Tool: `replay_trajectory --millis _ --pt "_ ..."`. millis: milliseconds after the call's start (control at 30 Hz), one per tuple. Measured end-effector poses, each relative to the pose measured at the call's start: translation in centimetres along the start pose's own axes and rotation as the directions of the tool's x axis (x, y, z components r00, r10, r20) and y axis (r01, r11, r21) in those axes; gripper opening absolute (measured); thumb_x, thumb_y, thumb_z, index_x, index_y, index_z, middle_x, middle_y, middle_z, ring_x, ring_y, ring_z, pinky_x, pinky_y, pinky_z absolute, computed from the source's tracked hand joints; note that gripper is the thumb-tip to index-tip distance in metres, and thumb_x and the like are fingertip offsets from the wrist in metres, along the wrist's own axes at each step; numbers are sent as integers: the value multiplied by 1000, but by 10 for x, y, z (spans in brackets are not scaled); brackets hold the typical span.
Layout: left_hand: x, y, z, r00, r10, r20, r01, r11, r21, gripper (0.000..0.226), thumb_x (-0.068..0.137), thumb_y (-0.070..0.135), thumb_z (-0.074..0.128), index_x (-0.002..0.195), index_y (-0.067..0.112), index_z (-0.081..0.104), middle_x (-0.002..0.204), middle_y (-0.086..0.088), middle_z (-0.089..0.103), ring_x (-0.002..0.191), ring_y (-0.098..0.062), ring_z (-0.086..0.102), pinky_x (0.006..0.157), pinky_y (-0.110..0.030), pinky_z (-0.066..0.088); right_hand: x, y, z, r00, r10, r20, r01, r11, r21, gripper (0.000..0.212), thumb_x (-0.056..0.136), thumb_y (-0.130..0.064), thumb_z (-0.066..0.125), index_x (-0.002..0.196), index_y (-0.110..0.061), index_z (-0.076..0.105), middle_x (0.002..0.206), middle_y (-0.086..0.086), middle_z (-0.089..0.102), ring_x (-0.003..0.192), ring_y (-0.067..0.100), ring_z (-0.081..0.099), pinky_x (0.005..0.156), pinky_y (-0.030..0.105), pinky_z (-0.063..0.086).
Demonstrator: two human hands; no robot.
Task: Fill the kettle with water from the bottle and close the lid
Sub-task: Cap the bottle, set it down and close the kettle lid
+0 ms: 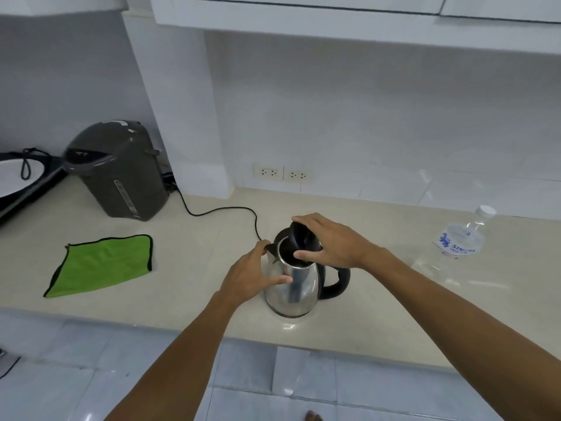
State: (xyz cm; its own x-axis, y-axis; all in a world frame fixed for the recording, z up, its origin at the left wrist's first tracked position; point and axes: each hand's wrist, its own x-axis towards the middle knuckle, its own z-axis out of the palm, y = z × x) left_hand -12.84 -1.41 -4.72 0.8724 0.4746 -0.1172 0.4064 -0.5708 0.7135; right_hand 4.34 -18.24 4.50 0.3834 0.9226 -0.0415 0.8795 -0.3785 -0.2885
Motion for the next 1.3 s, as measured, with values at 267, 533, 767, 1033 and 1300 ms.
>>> replay_trajectory --millis 267,533,767,1033,1300 --pt "2 -3 -1 1000 24 -7 -24 1000 -3 106 72 66 94 155 29 40 153 1 62 145 -19 56 111 -37 50 16 -7 28 998 22 63 -22 1000 -12 85 87 -66 66 154 -24 36 152 -4 46 135 19 50 105 34 46" --pt "5 -5 -1 999 30 -12 -30 1000 -9 107 70 68 94 155 29 40 151 3 63 141 -18 59 108 -36 50 19 -5 34 993 111 33 -115 976 183 102 69 -65 82 154 -32 35 148 -11 53 134 15 51 108 37 46" --pt "5 -7 -1 999 38 -14 -39 999 -34 105 68 70 94 151 33 42 146 6 66 140 -15 59 112 -42 53 21 -5 33 988 147 57 -155 968 195 109 63 -70 84 153 -40 31 149 -13 54 136 17 50 104 40 45" --pt "7 -8 1 999 50 -6 -50 996 -67 102 71 61 97 152 29 43 146 5 66 138 -17 60 112 -40 52 7 1 27 978 204 51 -210 952 222 119 64 -72 83 159 -38 22 159 -7 45 145 21 41 110 47 42" --pt "6 -17 11 995 -29 91 54 956 -288 113 76 46 99 164 29 32 149 8 53 144 -20 51 114 -35 46 -59 51 59 885 460 76 -440 769 464 112 61 -65 91 153 -29 38 138 -1 61 112 20 66 104 38 52"
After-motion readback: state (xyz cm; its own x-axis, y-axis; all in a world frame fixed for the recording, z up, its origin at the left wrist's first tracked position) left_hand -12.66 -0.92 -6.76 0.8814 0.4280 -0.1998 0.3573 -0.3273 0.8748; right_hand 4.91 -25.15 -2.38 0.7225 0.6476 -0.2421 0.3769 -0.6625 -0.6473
